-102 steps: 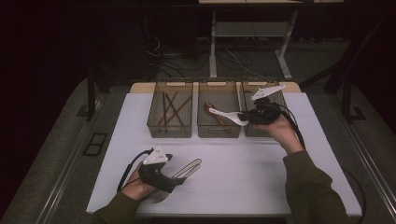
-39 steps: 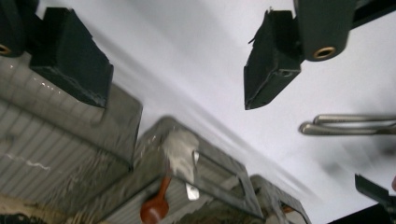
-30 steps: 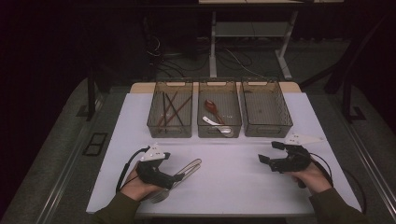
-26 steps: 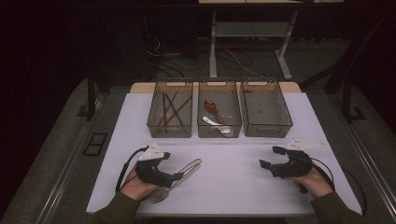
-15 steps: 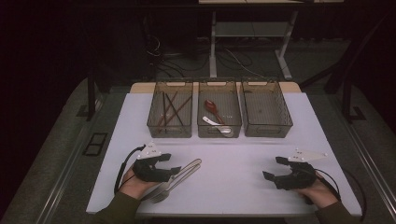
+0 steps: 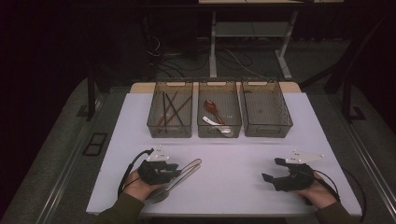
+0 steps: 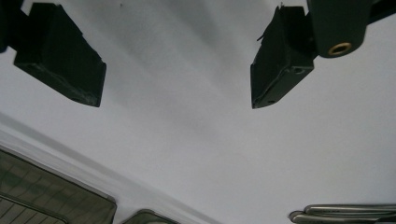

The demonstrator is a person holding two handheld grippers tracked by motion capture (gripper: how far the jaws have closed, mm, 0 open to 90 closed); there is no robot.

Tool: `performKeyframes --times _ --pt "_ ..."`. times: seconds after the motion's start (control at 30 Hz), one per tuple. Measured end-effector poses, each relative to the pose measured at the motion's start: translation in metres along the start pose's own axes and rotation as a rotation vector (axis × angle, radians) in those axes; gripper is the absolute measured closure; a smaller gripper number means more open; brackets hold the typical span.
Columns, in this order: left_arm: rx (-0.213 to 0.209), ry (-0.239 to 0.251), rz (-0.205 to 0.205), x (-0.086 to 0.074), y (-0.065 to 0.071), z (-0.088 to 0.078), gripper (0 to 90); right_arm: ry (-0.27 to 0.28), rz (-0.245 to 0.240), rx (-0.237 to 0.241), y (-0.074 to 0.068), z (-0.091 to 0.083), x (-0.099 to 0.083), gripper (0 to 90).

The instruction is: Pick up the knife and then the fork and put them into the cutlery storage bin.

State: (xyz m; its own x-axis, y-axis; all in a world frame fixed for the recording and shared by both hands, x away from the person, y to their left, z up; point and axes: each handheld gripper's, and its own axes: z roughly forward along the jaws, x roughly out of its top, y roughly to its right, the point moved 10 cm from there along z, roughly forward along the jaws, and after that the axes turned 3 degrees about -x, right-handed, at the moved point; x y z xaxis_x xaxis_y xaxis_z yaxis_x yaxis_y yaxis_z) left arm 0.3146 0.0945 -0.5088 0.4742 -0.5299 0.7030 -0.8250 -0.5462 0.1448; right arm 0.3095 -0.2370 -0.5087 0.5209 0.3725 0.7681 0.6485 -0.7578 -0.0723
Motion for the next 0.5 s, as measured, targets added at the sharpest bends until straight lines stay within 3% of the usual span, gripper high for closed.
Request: performKeyframes --times 0.27,0.5 --pt "0.020 -0.049 0.031 -0.0061 0.0039 0.0063 75.2 -0.005 -0.005 -0.006 0.0008 0.0003 -0.0011 18.1" --pt "0.061 -0.047 0.037 -0.0063 0.0057 0.0078 76.0 -0.006 -0.008 -0.008 0.0009 0.0005 -0.0011 18.1"
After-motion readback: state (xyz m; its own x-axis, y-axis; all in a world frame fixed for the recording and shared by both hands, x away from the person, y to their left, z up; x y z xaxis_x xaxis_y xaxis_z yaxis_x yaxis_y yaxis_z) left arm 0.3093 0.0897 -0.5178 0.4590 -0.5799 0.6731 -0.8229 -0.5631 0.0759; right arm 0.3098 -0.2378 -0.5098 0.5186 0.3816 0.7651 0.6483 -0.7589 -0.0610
